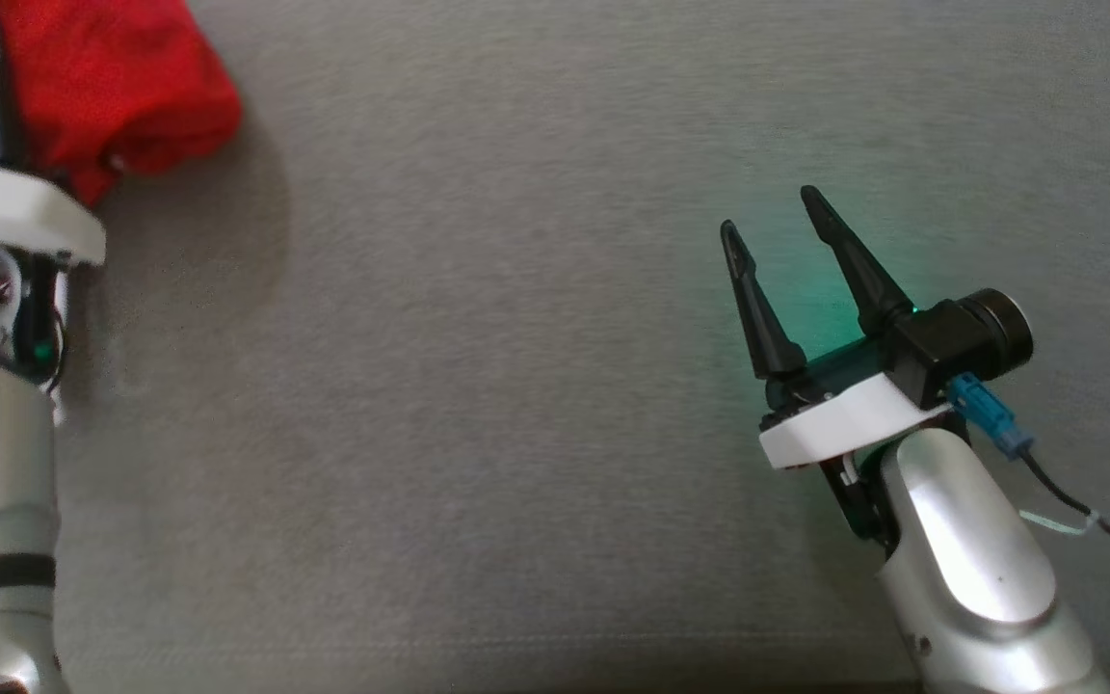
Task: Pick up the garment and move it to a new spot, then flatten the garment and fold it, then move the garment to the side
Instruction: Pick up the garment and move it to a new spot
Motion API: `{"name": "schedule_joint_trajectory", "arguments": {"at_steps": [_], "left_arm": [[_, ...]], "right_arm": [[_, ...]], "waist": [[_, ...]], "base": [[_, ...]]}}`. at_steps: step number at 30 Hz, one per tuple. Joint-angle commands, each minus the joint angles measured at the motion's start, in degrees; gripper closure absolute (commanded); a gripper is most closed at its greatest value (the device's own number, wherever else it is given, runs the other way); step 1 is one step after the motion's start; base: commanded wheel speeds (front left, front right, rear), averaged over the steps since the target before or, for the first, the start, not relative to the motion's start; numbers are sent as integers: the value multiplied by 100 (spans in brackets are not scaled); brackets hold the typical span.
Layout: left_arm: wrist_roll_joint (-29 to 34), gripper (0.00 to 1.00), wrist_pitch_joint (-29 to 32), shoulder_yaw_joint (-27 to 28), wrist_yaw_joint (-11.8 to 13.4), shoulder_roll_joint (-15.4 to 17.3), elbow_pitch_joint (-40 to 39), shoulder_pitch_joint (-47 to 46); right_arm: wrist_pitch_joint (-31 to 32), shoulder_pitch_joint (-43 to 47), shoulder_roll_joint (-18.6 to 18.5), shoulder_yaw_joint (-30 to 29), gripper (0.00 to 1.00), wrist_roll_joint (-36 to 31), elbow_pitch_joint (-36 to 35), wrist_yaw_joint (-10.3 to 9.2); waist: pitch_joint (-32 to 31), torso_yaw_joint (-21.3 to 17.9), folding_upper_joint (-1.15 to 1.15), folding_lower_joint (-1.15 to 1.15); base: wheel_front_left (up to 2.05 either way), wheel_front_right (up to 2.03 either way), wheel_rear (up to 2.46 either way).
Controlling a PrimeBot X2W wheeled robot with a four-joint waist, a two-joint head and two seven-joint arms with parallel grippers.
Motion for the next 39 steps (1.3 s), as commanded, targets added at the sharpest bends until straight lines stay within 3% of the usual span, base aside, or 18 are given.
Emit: {"name": "schedule_joint_trajectory", "arguments": {"at_steps": [1,8,18,27,28,29,30,39], "left_arm": [[59,100,-70,109,10,284,-259,-283],[242,100,-70,-519,8,-125,-889,-472],[-42,100,-70,-1701,7,-959,-798,-474],[-366,100,-70,-2403,7,-1317,-574,-163],[-342,72,-70,-2423,16,-1324,-535,-109],[-321,22,-70,-2425,47,-1329,-505,-38],[-321,0,-70,-2393,98,-1332,-479,45],[-164,0,-70,-1432,710,-1338,-969,1490]], "right_arm": [[-37,6,97,118,0,39,-196,42],[-37,93,114,256,0,407,-306,42],[-37,155,115,410,0,733,-464,42],[-37,243,115,404,0,880,-478,42],[-37,256,115,384,0,877,-476,42],[-37,272,115,360,0,878,-471,42],[-37,284,116,341,0,880,-465,42],[-37,442,116,78,0,712,-330,42]], "waist": [[-152,-297,0,0],[-370,-1082,0,0],[-415,-2055,0,0],[-363,-2391,0,0],[-379,-2371,0,0],[-403,-2337,0,0],[-432,-2290,0,0],[-912,-1357,0,0]], "base": [[0,0,0],[0,0,0],[0,0,0],[0,0,0],[0,0,0],[0,0,0],[0,0,0],[0,0,0]]}}
